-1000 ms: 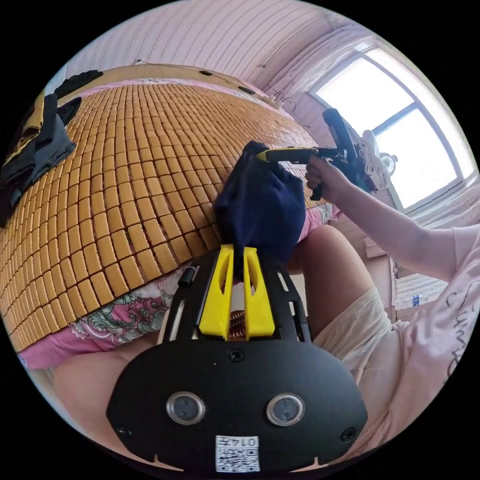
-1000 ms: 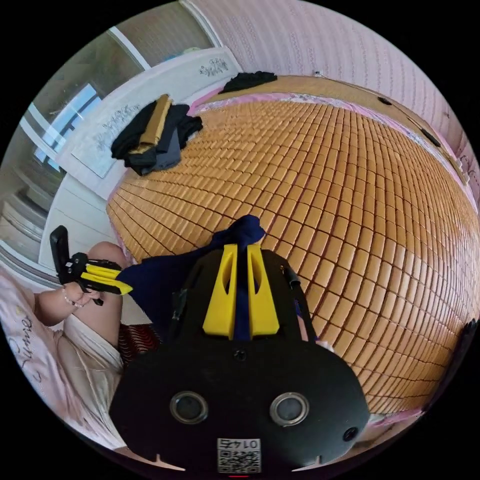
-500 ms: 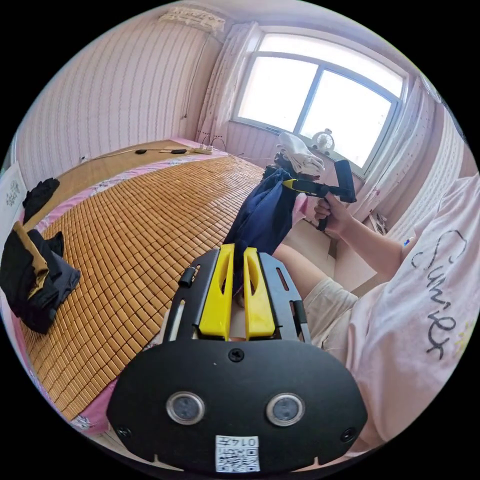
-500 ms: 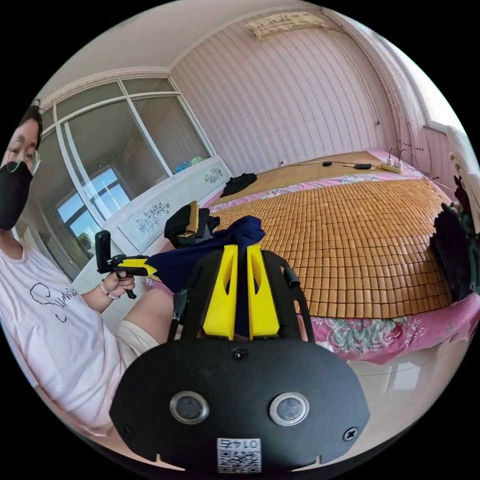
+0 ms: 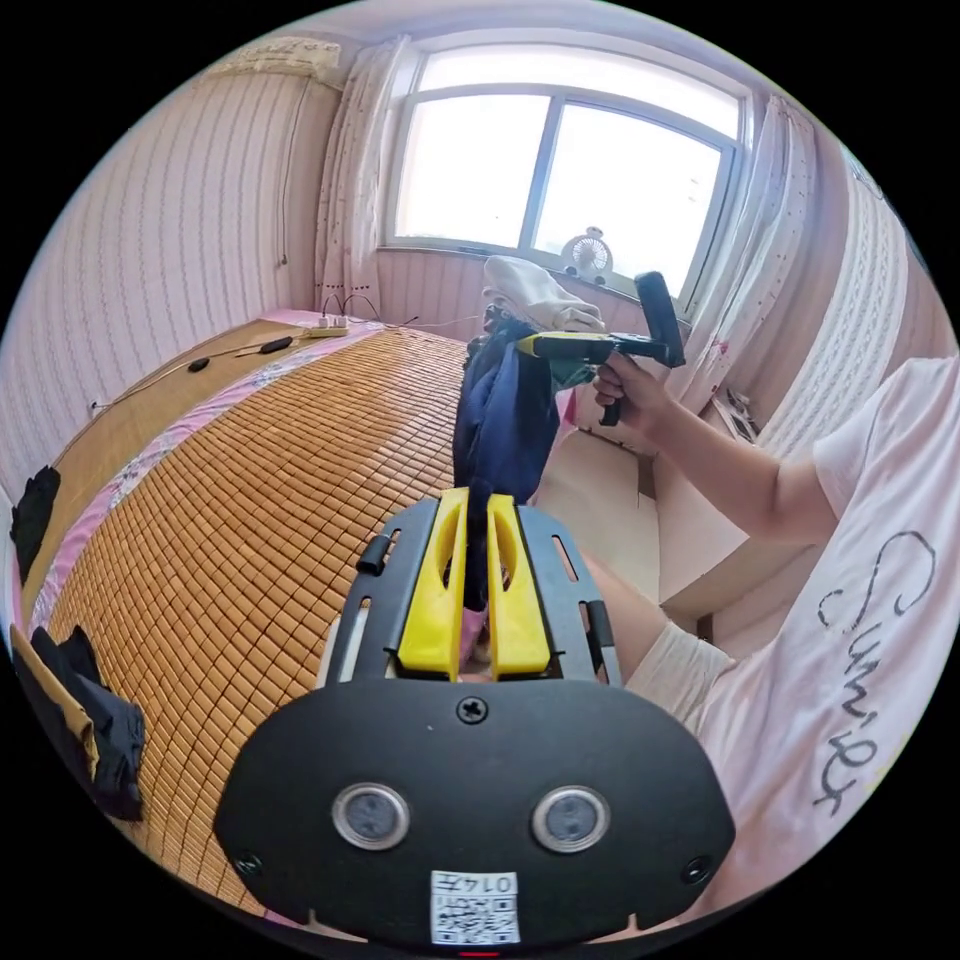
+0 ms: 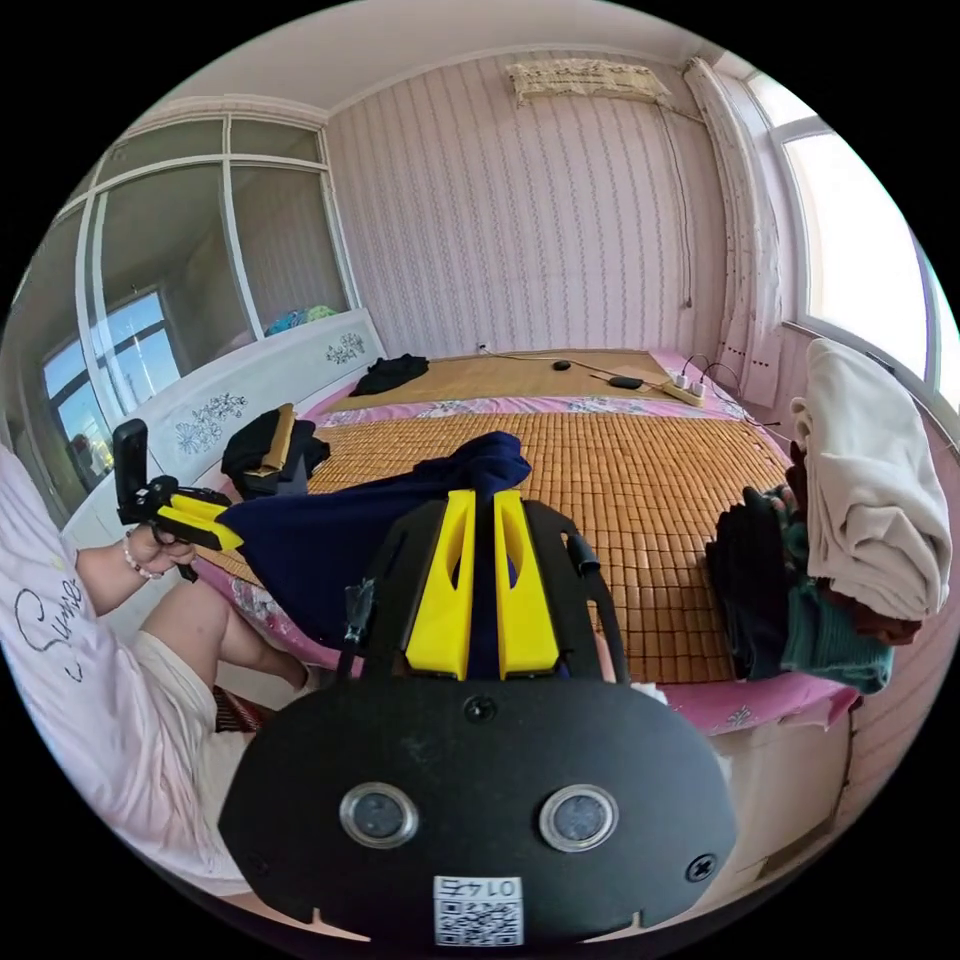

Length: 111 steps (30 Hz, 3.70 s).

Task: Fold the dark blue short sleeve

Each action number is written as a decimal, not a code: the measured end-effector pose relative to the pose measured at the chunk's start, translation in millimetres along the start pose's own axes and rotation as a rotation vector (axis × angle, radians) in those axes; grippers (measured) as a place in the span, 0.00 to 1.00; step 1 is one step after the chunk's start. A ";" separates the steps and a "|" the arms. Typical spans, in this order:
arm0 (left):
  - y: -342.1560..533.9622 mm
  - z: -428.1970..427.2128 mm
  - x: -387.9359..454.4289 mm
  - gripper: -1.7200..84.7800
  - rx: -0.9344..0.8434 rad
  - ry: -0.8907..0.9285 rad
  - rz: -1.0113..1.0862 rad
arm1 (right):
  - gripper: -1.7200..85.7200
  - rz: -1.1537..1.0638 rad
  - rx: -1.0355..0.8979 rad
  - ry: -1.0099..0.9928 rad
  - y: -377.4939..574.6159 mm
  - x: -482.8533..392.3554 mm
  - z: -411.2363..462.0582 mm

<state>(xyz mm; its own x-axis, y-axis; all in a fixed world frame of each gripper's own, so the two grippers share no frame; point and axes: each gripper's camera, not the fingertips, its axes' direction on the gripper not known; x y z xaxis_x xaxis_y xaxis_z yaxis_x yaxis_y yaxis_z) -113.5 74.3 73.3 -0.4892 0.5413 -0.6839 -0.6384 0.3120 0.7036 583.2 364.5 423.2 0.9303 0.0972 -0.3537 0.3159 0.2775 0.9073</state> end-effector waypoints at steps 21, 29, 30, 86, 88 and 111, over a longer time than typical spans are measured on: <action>-102.4 225.9 -204.0 0.09 -0.225 0.141 -0.332 | 0.14 0.064 -0.517 0.251 -88.8 110.9 184.6; 85.4 23.0 -126.4 0.08 -0.284 -0.035 -0.408 | 0.12 0.283 -0.682 0.240 122.4 -72.4 55.3; 100.6 -7.8 -114.7 0.08 -0.262 -0.087 -0.422 | 0.10 0.295 -0.668 0.283 124.5 -96.5 34.3; 345.2 -539.0 -149.9 0.01 0.502 -0.683 -0.778 | 0.03 -0.644 -0.308 -0.440 -444.9 -695.1 278.8; 334.6 -543.7 -99.0 0.01 0.524 -0.651 -0.663 | 0.03 -0.585 -0.278 -0.459 -437.0 -640.7 240.7; 268.9 -650.4 200.5 0.01 0.750 -0.600 -0.363 | 0.02 -0.098 0.147 -0.223 -333.6 -233.6 -119.0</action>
<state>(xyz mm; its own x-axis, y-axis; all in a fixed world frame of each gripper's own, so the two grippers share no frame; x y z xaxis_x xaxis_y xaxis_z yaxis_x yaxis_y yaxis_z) -769.7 -241.1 -0.1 0.1683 0.5539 -0.8154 -0.0527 0.8311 0.5537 238.2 363.0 176.1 0.9069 -0.1404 -0.3972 0.4147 0.1317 0.9004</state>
